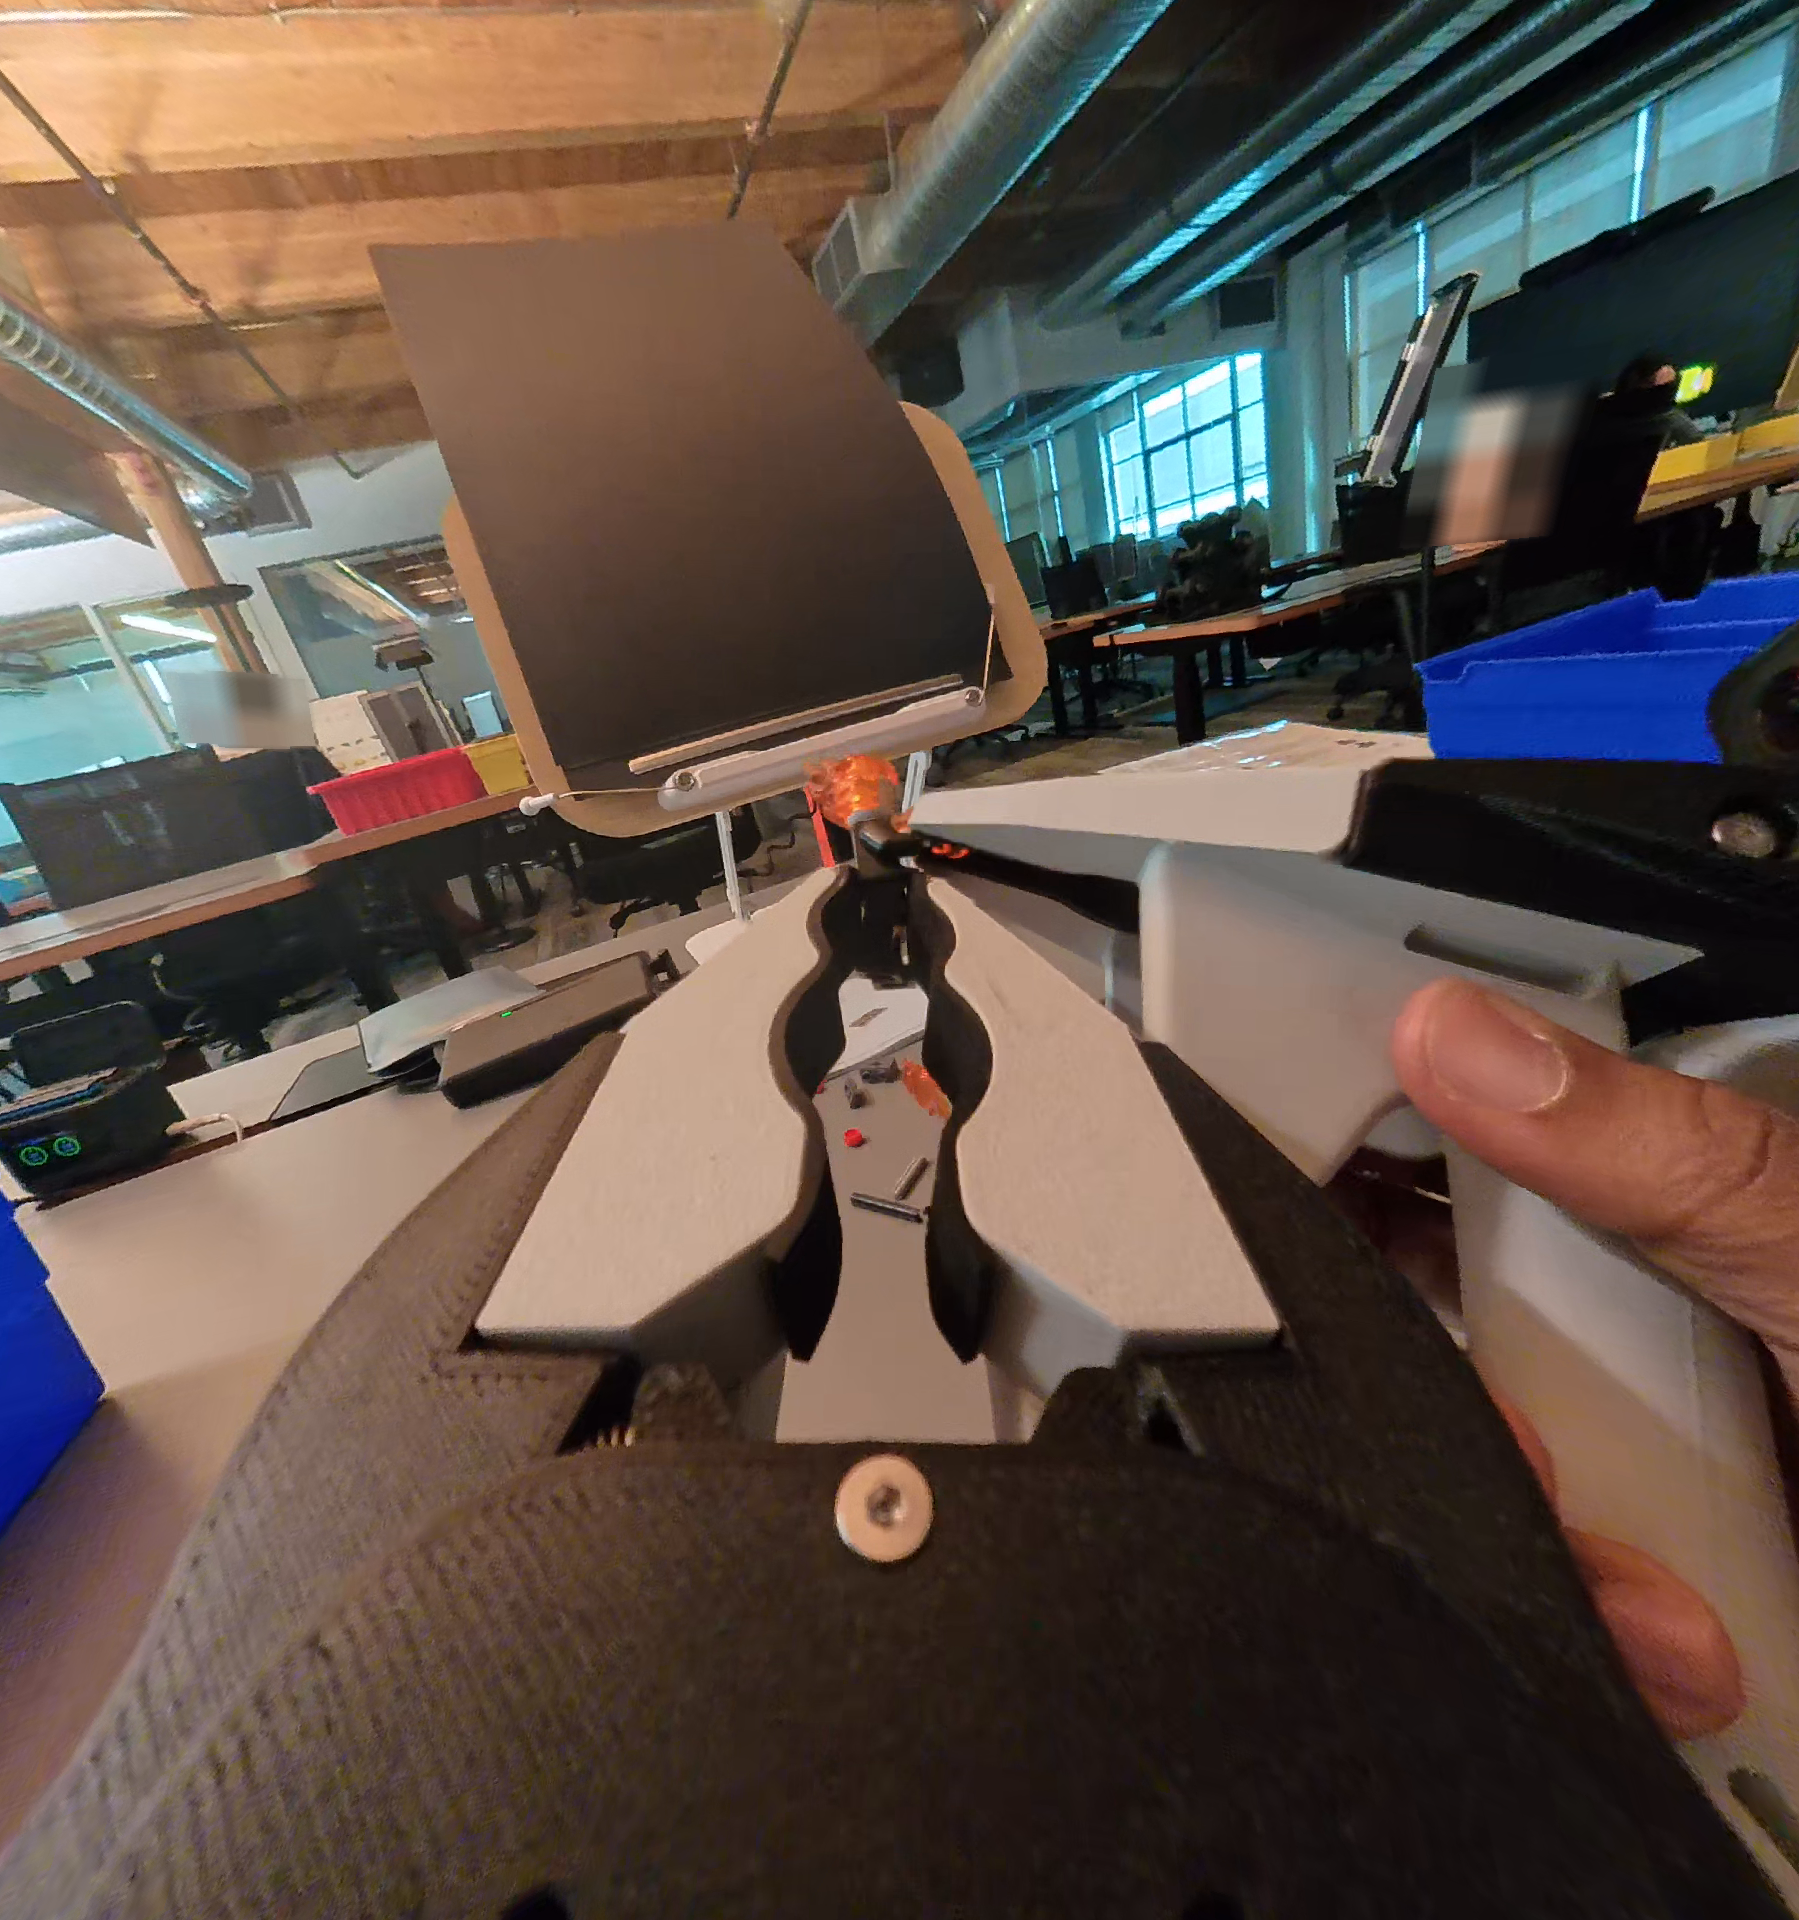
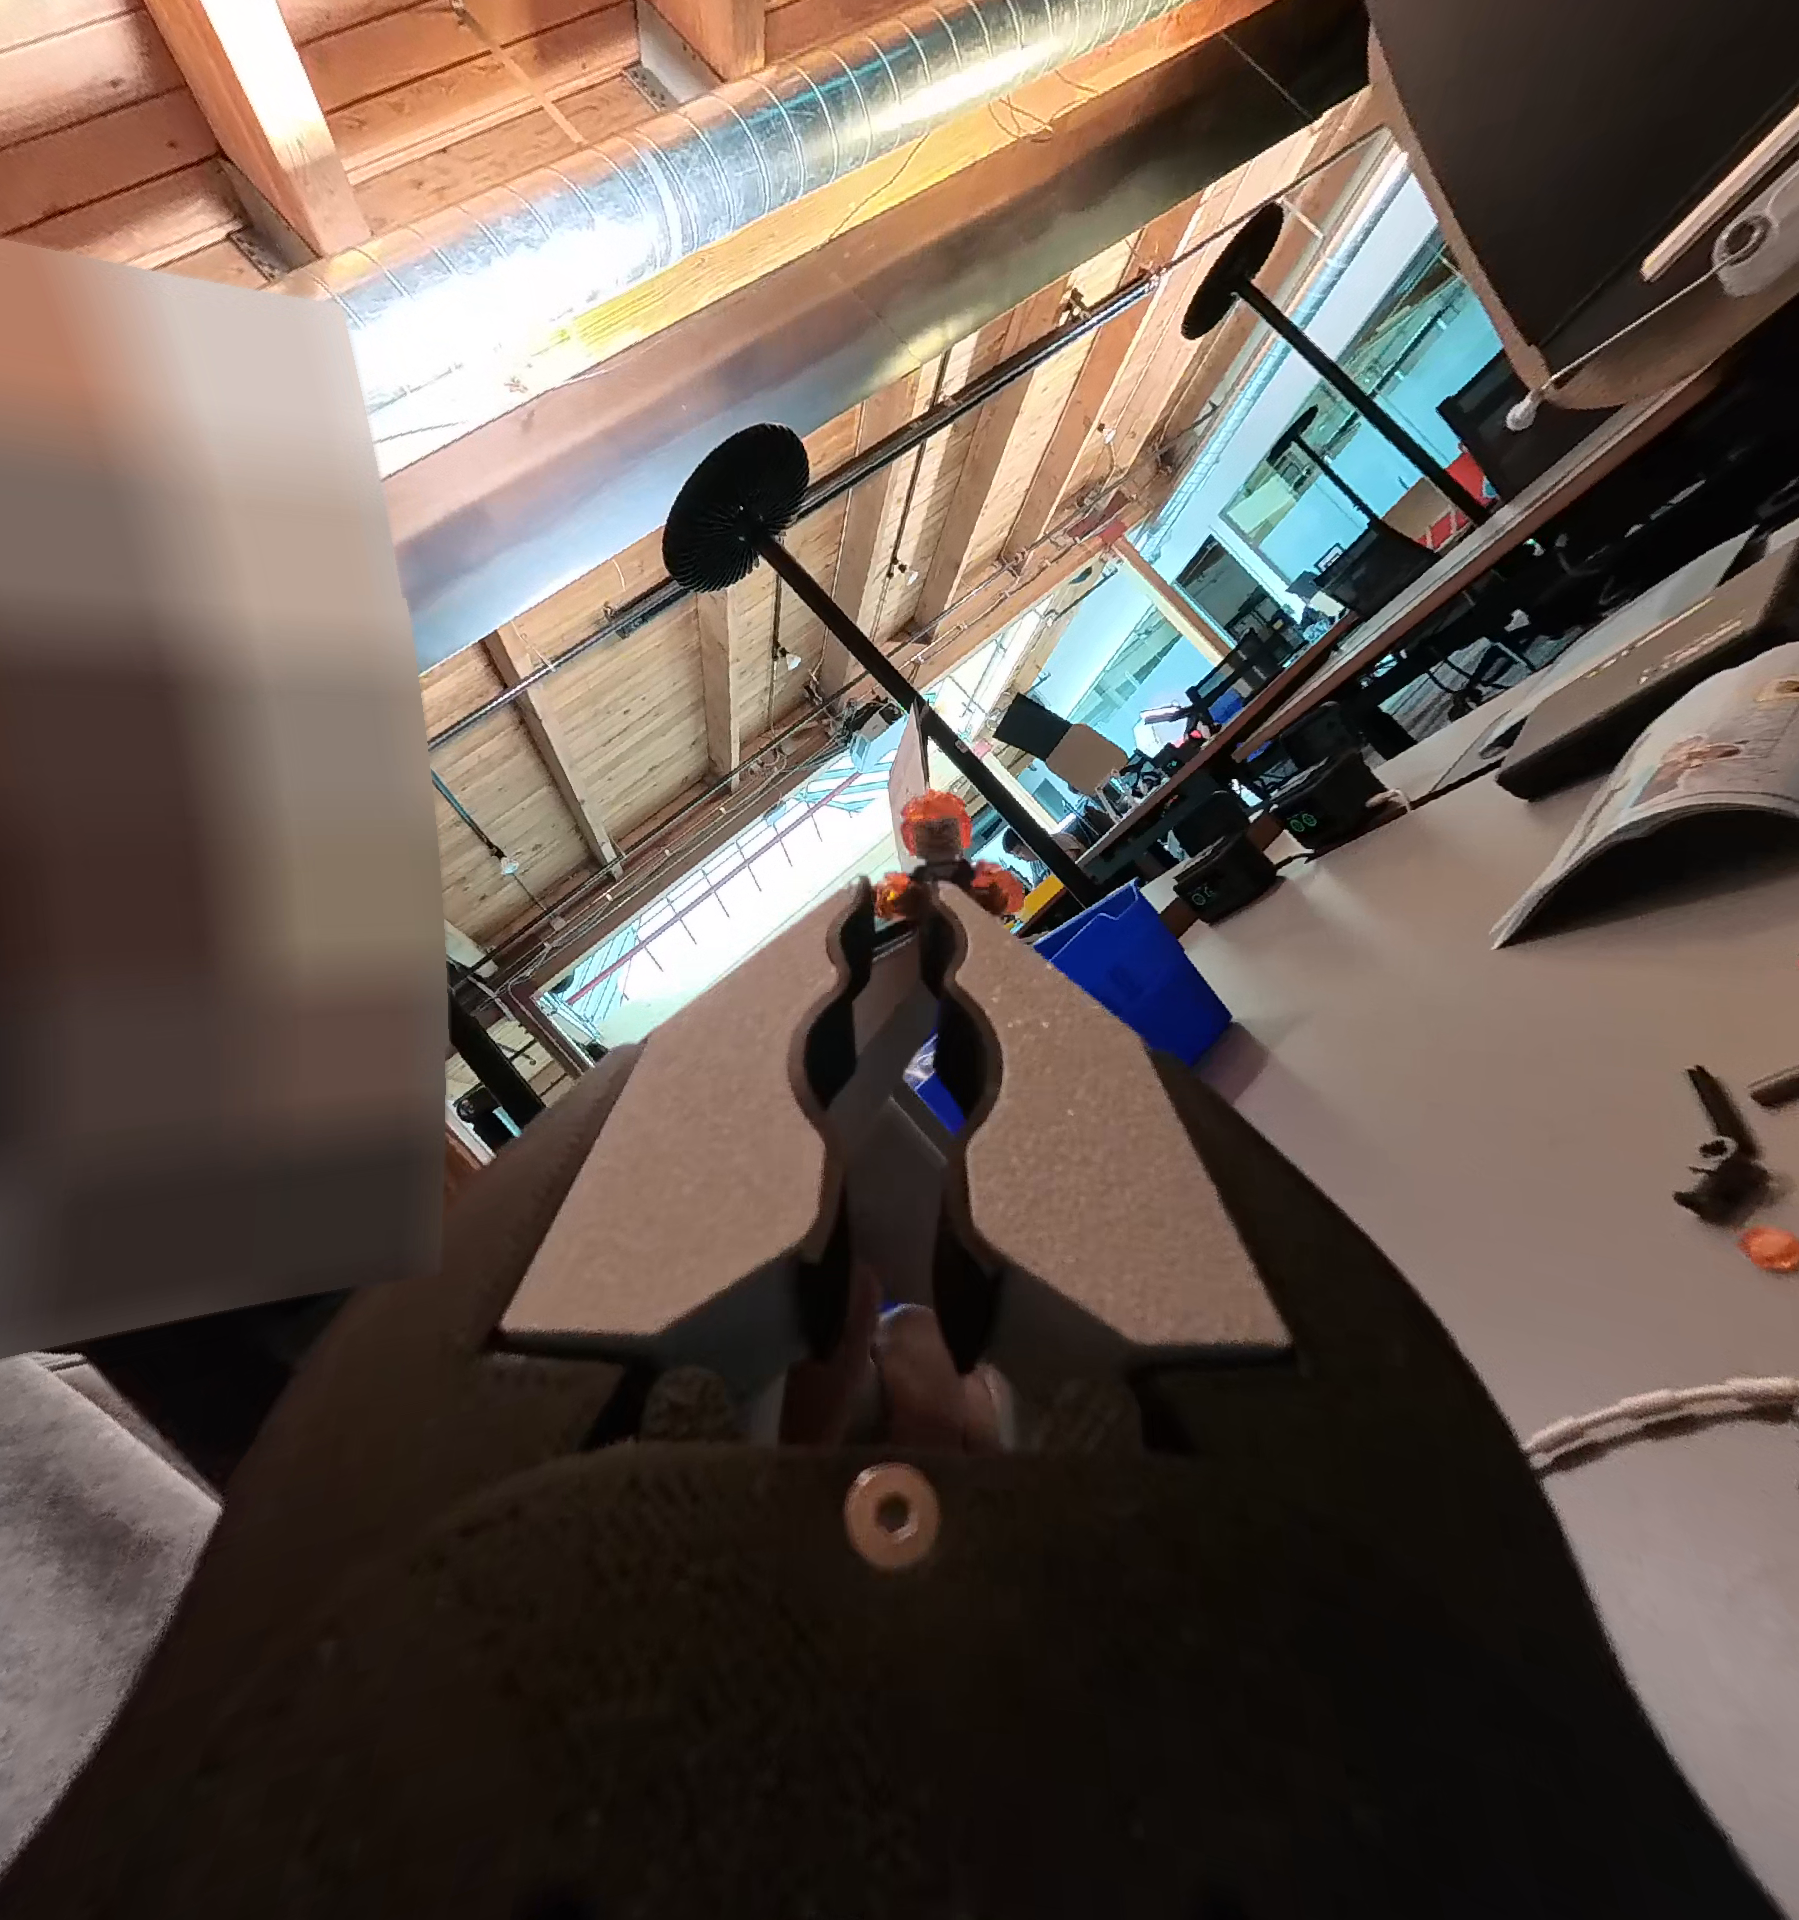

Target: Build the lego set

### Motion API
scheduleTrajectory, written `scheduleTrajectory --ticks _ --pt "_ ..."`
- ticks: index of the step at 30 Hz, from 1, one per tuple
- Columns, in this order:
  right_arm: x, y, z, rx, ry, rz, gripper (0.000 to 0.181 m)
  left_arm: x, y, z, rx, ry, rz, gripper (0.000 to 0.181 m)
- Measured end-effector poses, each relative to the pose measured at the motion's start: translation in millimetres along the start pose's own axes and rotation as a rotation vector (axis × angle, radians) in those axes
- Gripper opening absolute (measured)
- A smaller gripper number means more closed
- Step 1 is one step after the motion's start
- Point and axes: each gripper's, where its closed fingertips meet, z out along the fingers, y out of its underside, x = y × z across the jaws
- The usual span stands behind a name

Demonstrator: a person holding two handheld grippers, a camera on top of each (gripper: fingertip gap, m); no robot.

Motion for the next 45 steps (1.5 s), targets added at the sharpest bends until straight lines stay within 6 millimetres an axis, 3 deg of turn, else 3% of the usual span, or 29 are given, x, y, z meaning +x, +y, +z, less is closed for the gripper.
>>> scheduleTrajectory --ticks 15,18,23,27,30,32,36,41,45 --pt "-8 3 6 -0.063 -0.025 -0.072 0.007 -2 -3 -4 0.047 0.042 -0.012 0.007" --pt "-11 2 4 -0.076 -0.034 -0.136 0.021 1 -2 -4 0.043 0.06 -0.016 0.006" --pt "-10 -8 -7 -0.09 -0.021 -0.353 0.034 -7 10 1 -0.002 0.125 -0.199 0.006" --pt "-5 -28 -23 -0.105 0.033 -0.777 0.034 3 22 4 -0.057 0.314 -0.439 0.006" --pt "5 -28 -36 -0.14 0.09 -1.053 0.033 14 37 8 -0.151 0.45 -0.629 0.006" --pt "7 -16 -39 -0.196 0.084 -1.116 0.034 23 40 7 -0.188 0.532 -0.715 0.006" --pt "32 4 -42 -0.366 0.13 -1.189 0.043 40 37 3 -0.197 0.635 -0.73 0.005" --pt "36 -7 -51 -0.357 0.126 -1.212 0.033 52 35 -2 -0.2 0.686 -0.668 0.005" --pt "28 -10 -57 -0.34 0.056 -1.18 0.027 57 35 -5 -0.209 0.71 -0.65 0.005"
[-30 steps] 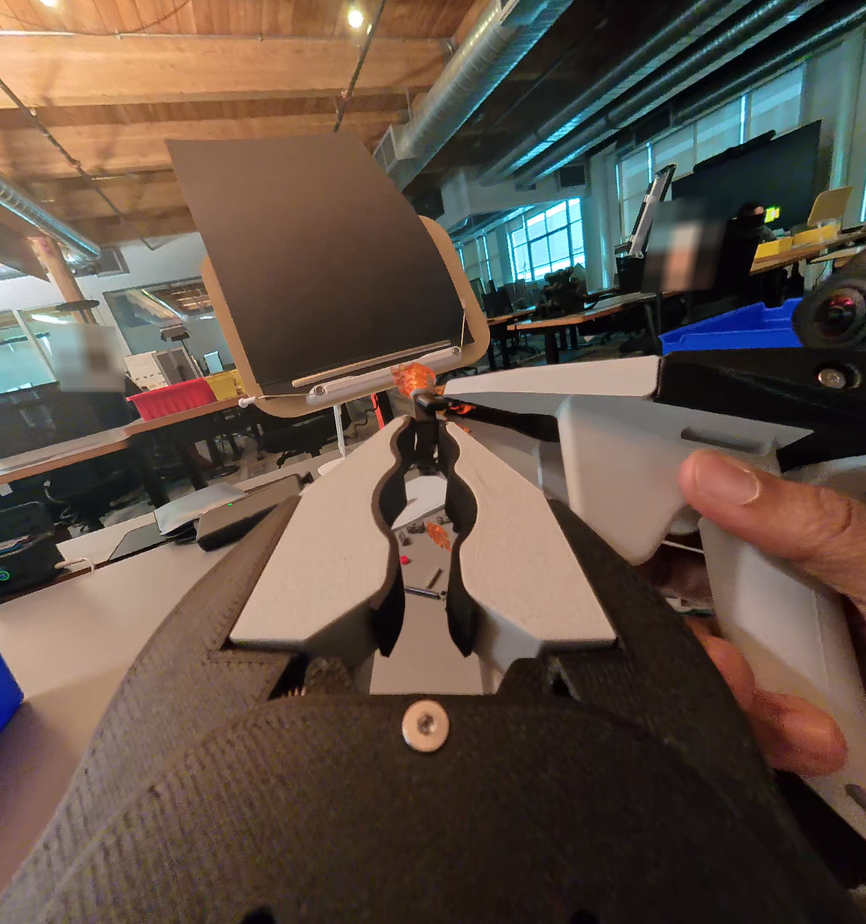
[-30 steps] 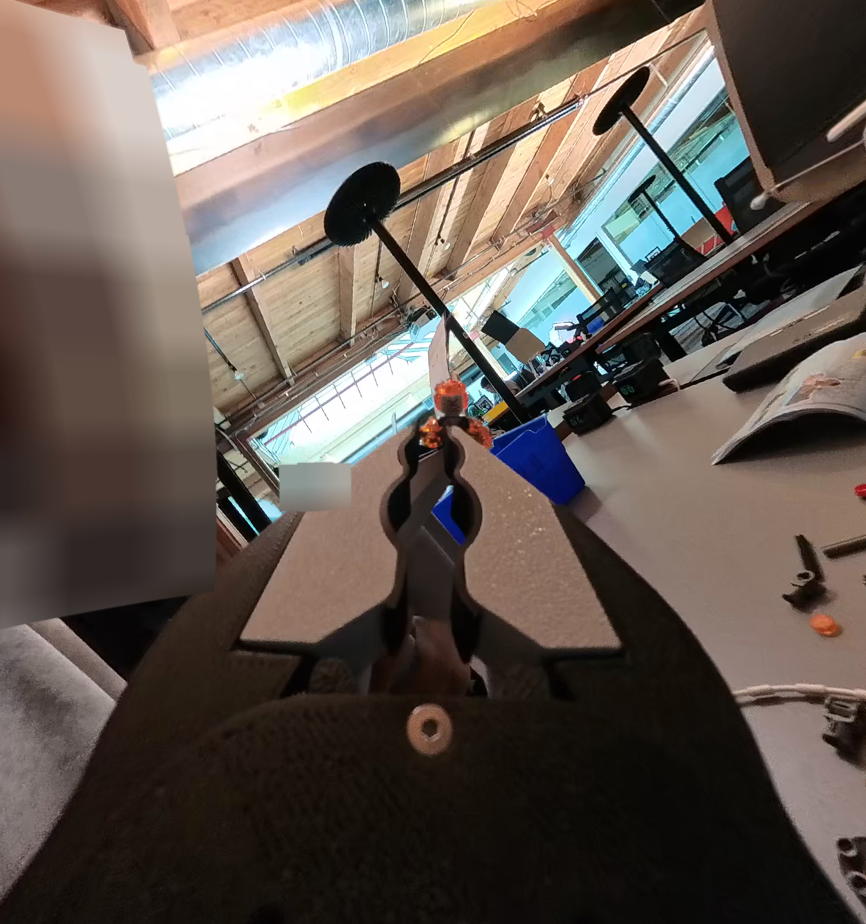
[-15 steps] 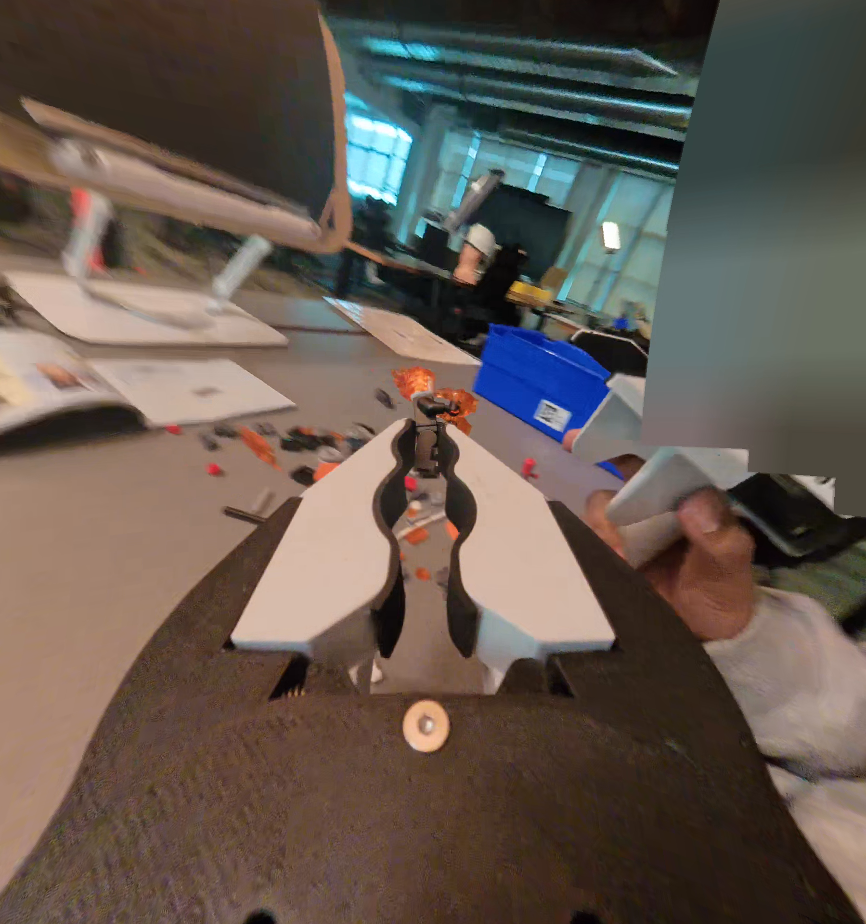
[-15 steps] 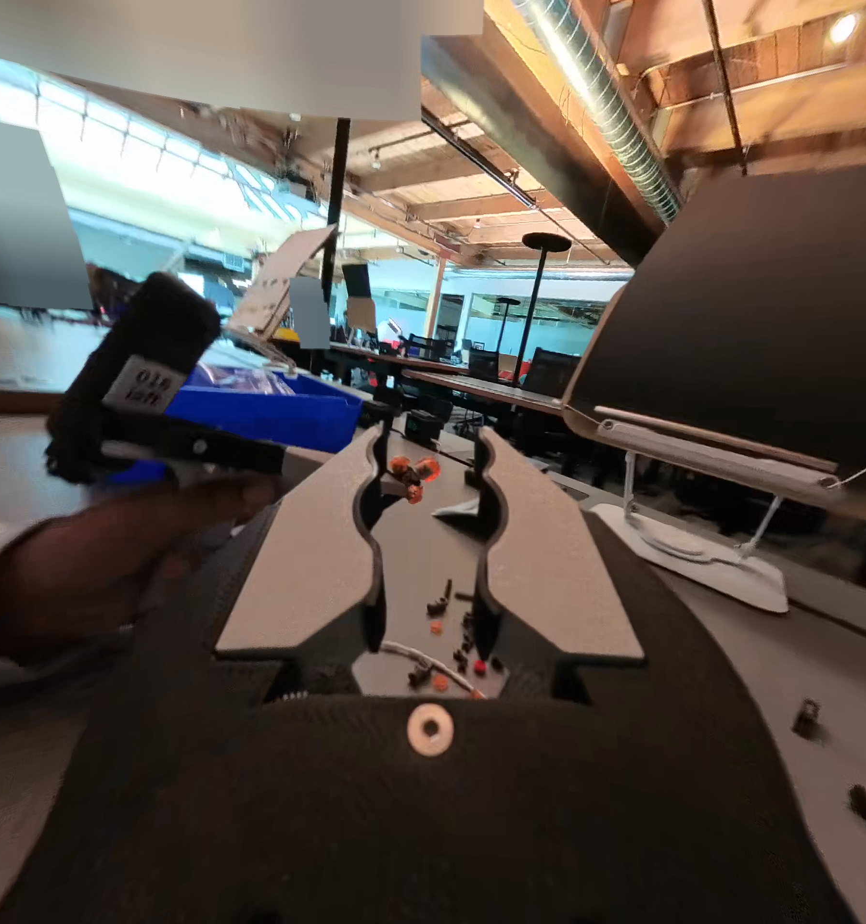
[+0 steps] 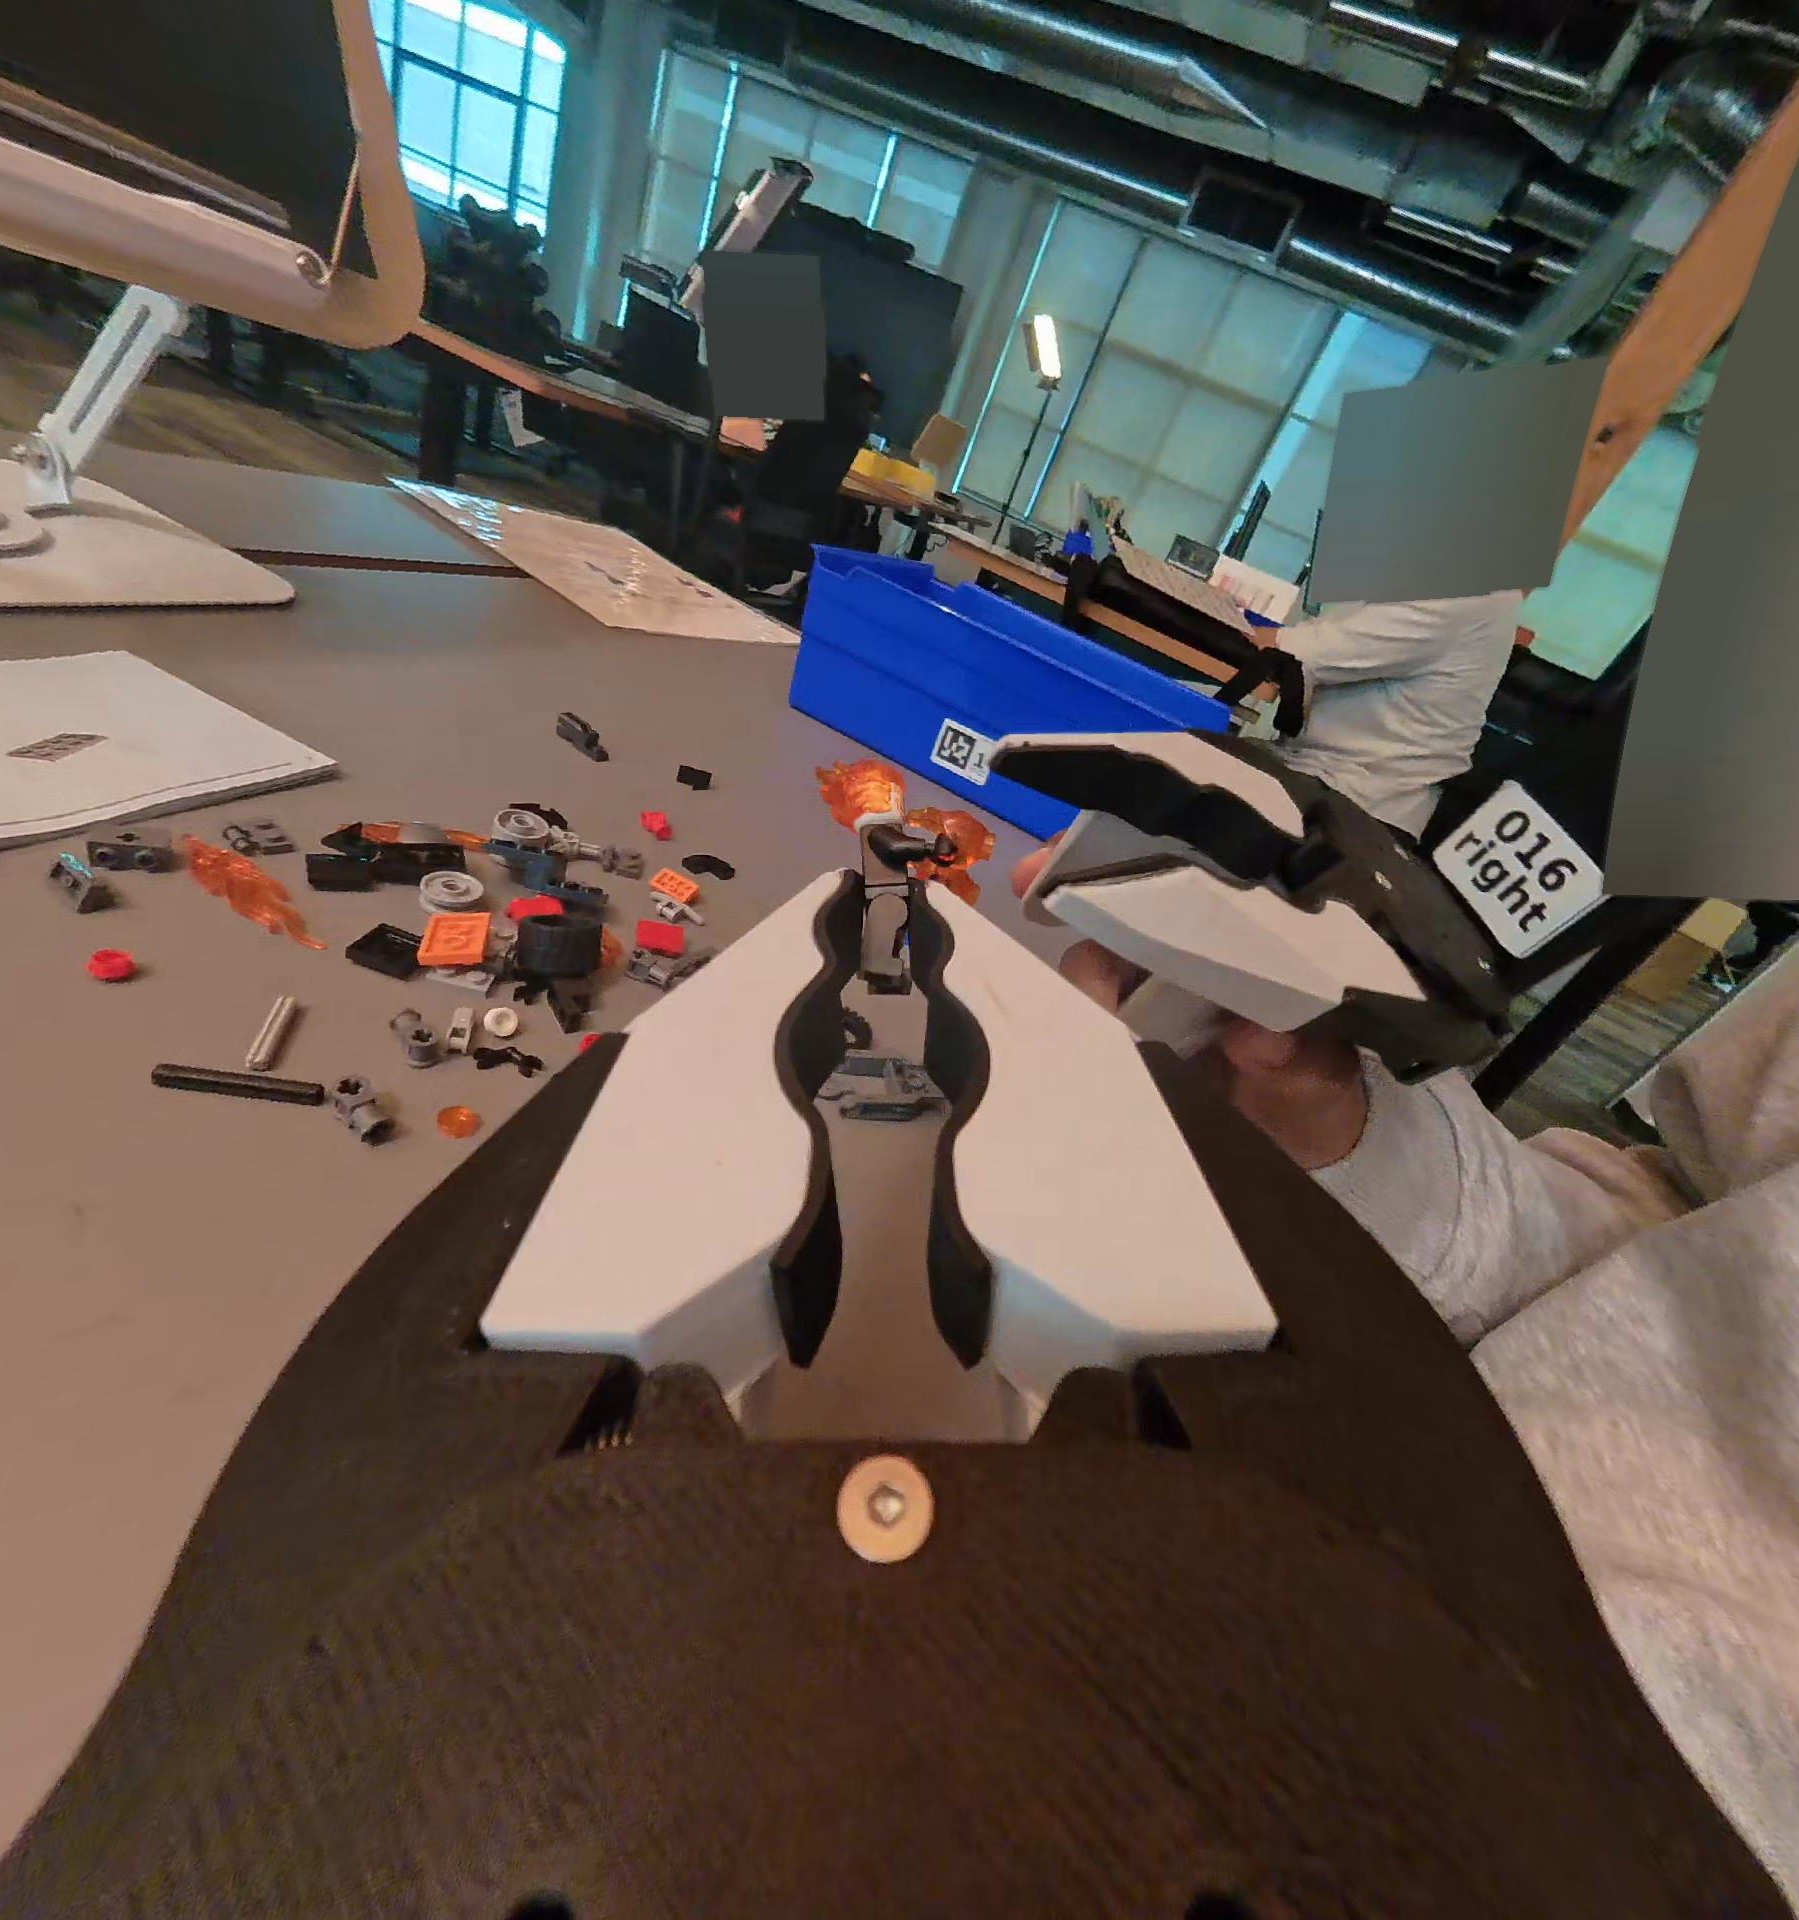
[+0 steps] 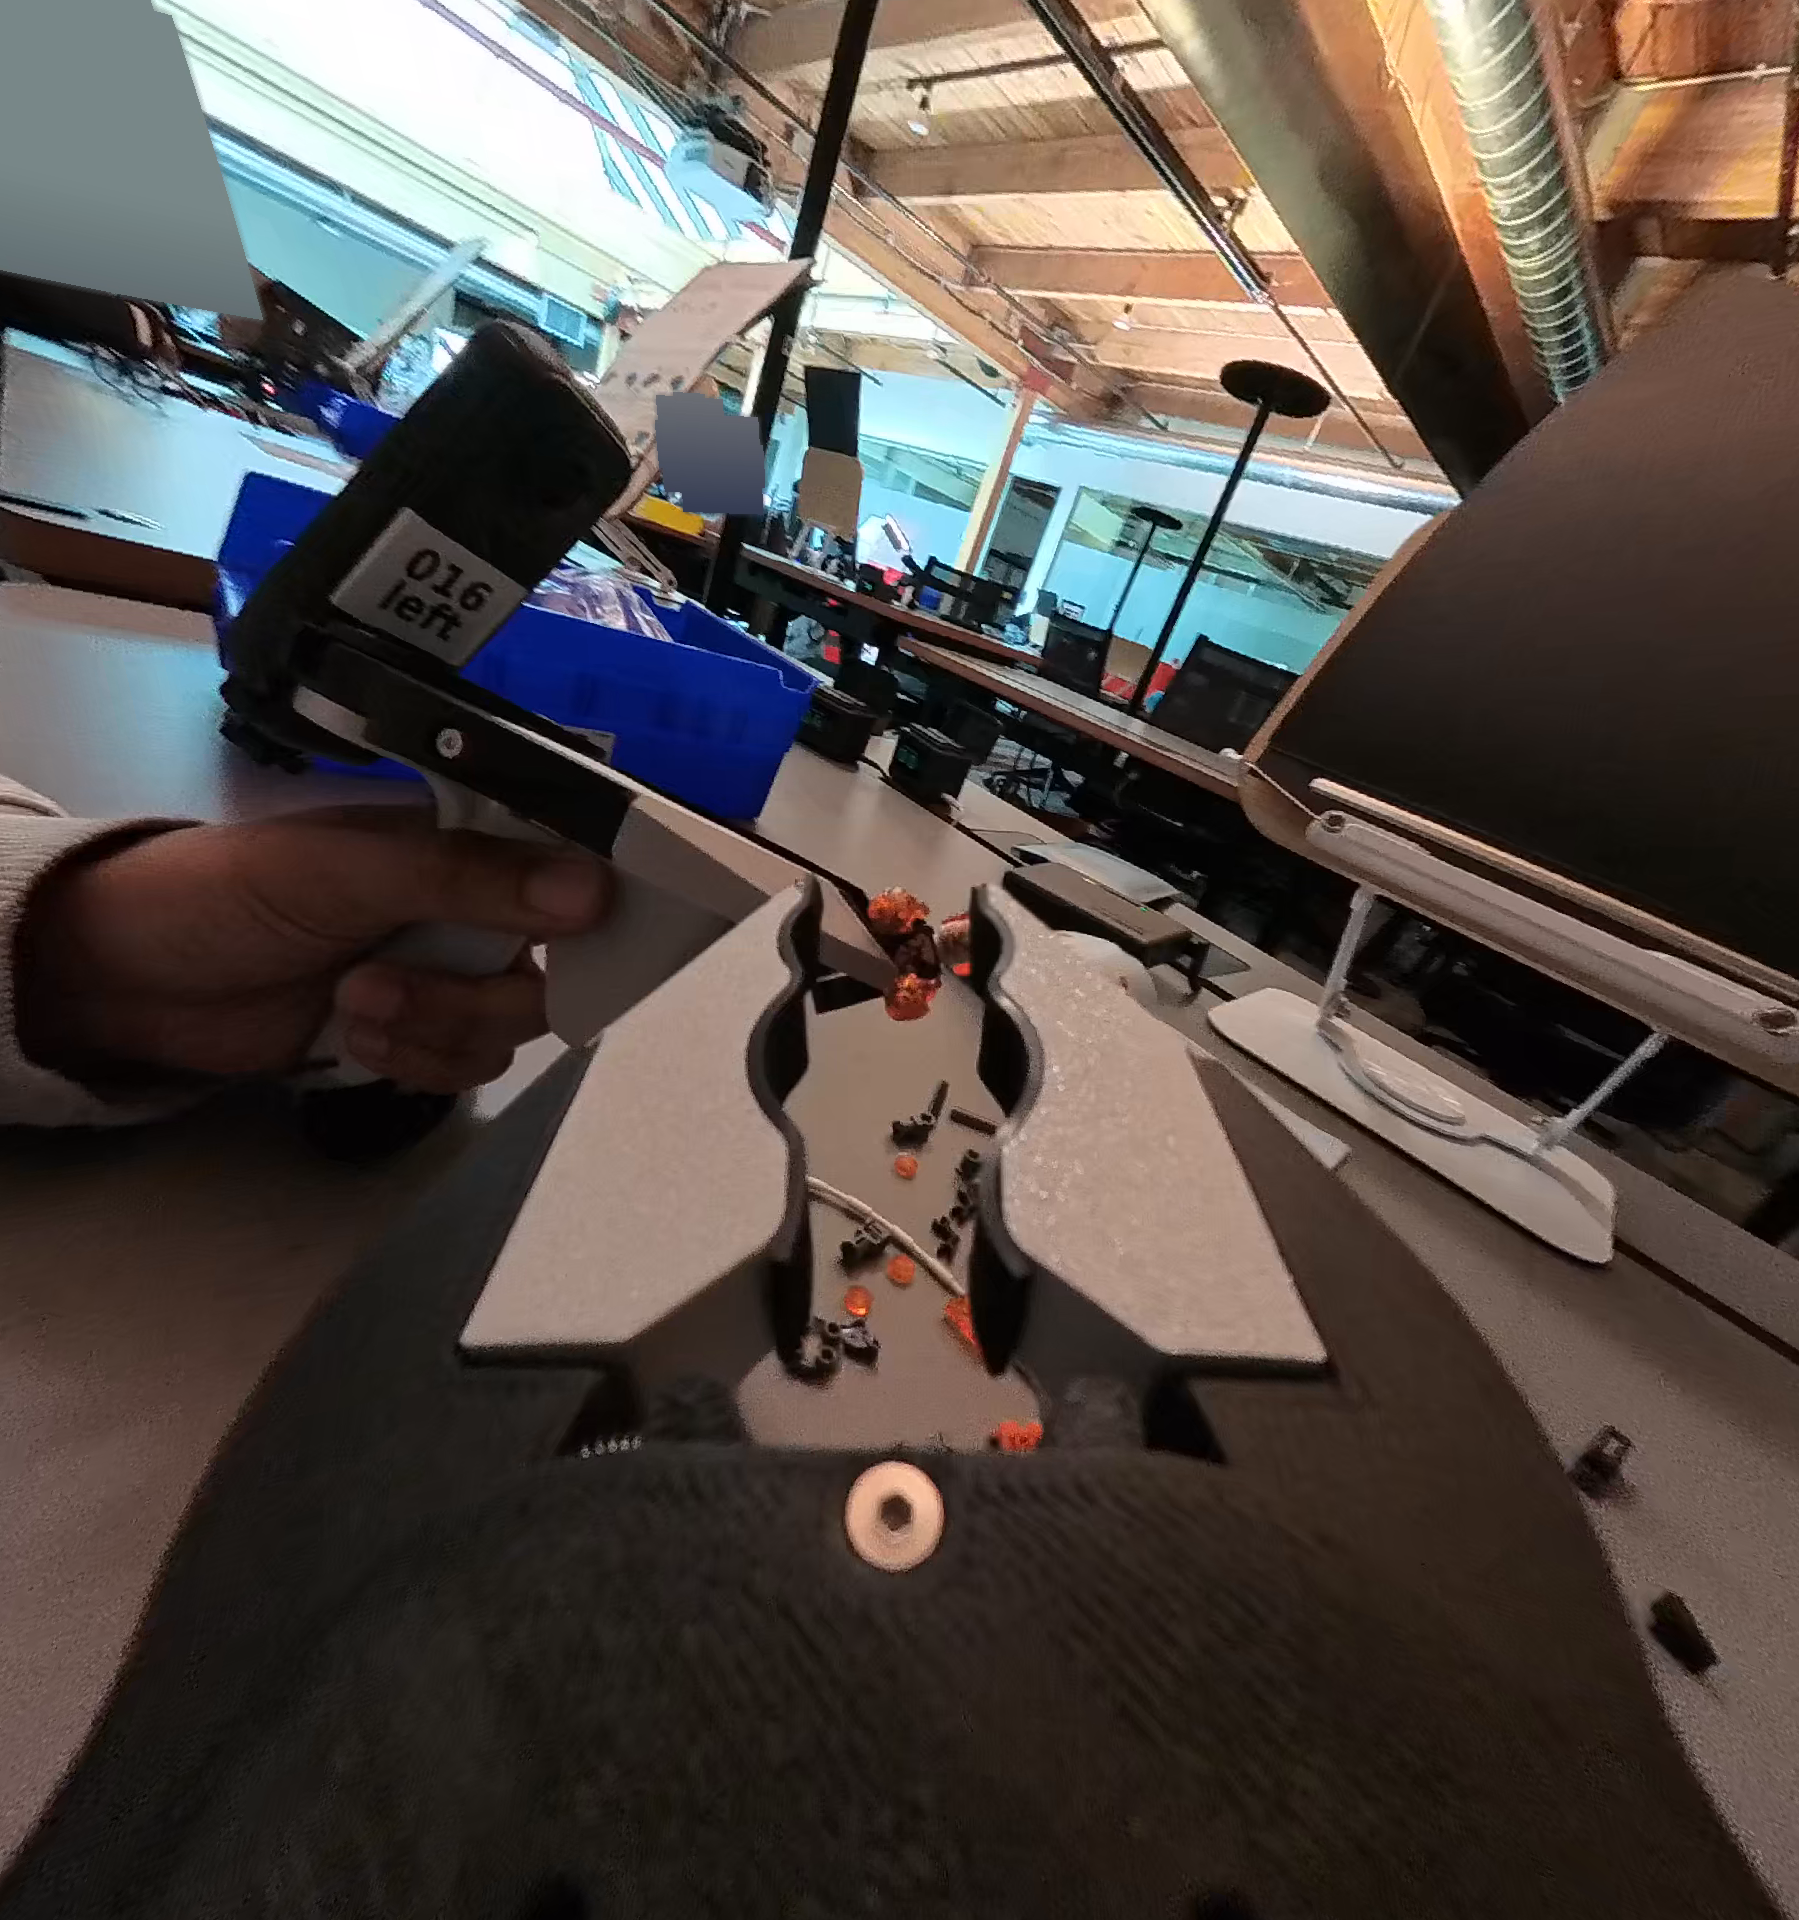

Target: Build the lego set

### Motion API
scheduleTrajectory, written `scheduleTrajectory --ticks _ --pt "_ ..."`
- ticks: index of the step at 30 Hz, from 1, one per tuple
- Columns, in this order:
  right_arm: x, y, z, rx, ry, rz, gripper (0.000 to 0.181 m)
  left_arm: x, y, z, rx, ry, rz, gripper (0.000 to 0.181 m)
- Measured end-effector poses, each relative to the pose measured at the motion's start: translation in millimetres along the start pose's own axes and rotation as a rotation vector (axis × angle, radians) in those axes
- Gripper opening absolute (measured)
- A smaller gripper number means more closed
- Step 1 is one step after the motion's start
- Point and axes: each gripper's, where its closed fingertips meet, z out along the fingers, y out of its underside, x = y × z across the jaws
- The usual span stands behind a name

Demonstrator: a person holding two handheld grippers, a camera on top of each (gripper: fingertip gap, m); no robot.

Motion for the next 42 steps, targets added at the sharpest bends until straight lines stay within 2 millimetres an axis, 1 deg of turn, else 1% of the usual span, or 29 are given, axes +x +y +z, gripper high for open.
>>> scheduleTrajectory --ticks 4,10,20,42 --pt "-4 -3 -1 0.024 -0.033 0.029 0.025 3 2 1 -0.009 0.02 -0.002 0.005" --pt "-7 -2 1 0.024 -0.062 0.063 0.021 12 5 2 -0.024 0.066 -0.002 0.005" --pt "-6 -2 0 0.033 -0.062 0.104 0.008 16 6 3 -0.03 0.092 -0.001 0.005" --pt "-12 -3 2 0.037 -0.111 0.207 0.01 17 6 3 -0.032 0.097 0.0 0.005"
